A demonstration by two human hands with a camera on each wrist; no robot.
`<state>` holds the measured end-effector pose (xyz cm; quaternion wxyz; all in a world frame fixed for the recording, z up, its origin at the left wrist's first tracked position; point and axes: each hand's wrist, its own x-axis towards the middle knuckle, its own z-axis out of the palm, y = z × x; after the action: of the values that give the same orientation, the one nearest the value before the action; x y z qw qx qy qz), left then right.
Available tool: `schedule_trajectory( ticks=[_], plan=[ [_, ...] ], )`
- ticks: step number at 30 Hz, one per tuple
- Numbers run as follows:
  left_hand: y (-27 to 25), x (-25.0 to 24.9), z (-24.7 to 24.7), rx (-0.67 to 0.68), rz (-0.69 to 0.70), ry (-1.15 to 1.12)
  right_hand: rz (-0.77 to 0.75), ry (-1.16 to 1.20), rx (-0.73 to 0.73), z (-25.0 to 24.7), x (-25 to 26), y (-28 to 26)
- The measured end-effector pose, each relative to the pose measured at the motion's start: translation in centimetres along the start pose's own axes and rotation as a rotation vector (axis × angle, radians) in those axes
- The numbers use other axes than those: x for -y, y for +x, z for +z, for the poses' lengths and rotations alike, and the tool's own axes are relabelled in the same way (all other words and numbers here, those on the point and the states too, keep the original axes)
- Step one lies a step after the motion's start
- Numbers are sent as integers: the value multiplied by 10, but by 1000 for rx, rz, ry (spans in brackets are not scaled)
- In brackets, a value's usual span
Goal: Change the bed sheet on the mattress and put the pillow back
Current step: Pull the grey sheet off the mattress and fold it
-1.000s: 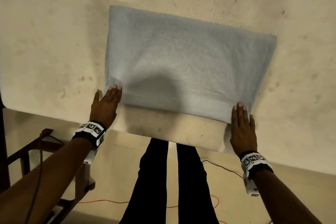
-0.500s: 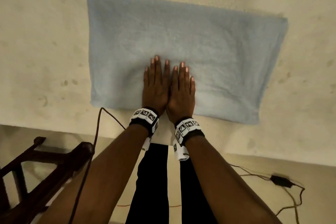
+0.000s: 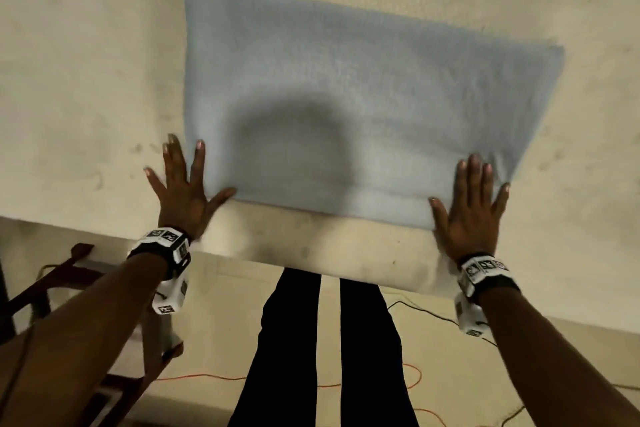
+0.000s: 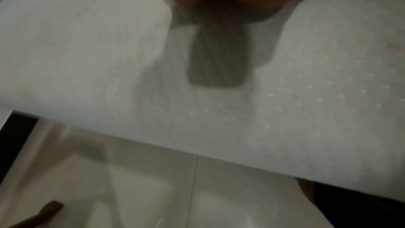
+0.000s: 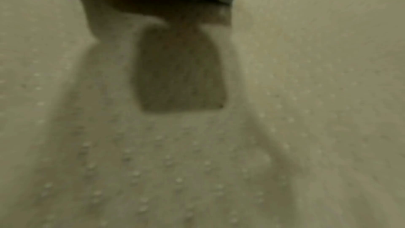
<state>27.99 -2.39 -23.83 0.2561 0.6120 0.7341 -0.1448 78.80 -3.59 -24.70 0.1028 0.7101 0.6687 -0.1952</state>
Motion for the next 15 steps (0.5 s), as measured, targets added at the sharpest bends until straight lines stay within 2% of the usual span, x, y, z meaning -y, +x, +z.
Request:
schedule_trajectory(
  ticks=[3, 5, 6, 8, 10, 13, 15],
  plan=[
    [0, -1, -4, -13, -25, -24, 64, 34, -27, -1, -3, -4],
    [4, -19, -11, -81, -80, -23, 236, 74, -66, -2, 7, -7],
    [8, -30, -16, -118, -76, -13, 336, 88, -92, -6, 16, -8],
    [17, -60, -28, -152, 35, 36, 442, 107, -101, -20, 43, -2],
    [30, -97, -33, -114, 207, 122, 358, 145, -36, -37, 81, 14],
    [54, -156, -38, -25, 403, 157, 2, 164, 49, -58, 138, 47],
    [78, -191, -50, 8, 461, 178, -165, 121, 61, -67, 167, 83]
  ],
)
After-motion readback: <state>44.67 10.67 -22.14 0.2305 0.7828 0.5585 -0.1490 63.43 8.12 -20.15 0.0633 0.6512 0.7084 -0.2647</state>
